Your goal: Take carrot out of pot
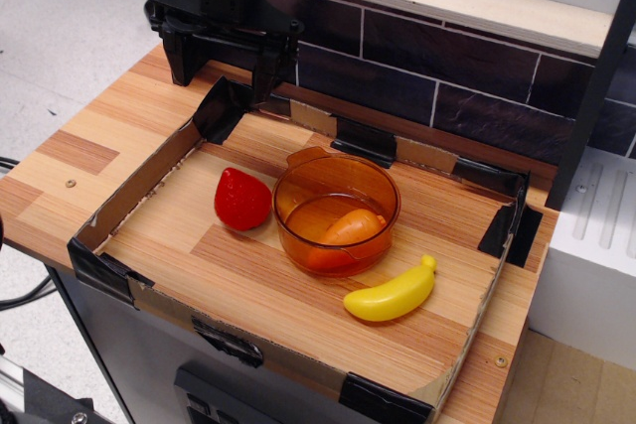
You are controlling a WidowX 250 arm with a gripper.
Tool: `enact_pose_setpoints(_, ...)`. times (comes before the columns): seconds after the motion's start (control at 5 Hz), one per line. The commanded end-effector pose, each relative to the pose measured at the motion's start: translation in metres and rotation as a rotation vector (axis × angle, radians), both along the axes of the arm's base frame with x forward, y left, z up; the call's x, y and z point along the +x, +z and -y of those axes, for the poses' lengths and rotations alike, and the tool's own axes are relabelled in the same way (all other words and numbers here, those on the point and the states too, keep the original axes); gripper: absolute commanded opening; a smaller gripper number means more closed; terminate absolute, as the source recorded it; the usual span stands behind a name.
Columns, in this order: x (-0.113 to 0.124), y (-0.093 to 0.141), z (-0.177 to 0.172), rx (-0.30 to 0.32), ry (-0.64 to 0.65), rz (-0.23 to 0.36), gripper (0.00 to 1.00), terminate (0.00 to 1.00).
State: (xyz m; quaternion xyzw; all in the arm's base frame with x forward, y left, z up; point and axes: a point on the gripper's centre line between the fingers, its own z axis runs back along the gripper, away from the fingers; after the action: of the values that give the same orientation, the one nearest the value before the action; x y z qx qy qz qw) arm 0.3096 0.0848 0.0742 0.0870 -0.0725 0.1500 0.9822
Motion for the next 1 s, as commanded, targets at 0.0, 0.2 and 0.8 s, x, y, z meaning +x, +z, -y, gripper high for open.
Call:
enact_pose_setpoints(0.0, 0.000, 0.000, 0.000, 0.000, 0.000, 0.000, 1.00, 0.00)
enact_pose_setpoints(0.2, 0.002, 0.006, 0.014, -0.021, -0.133, 0.006, 1.00, 0.00)
enact_pose_setpoints(0.8, -0.007, 0.036, 0.087, -0.046, -0.654, -0.078, 1.00, 0.00)
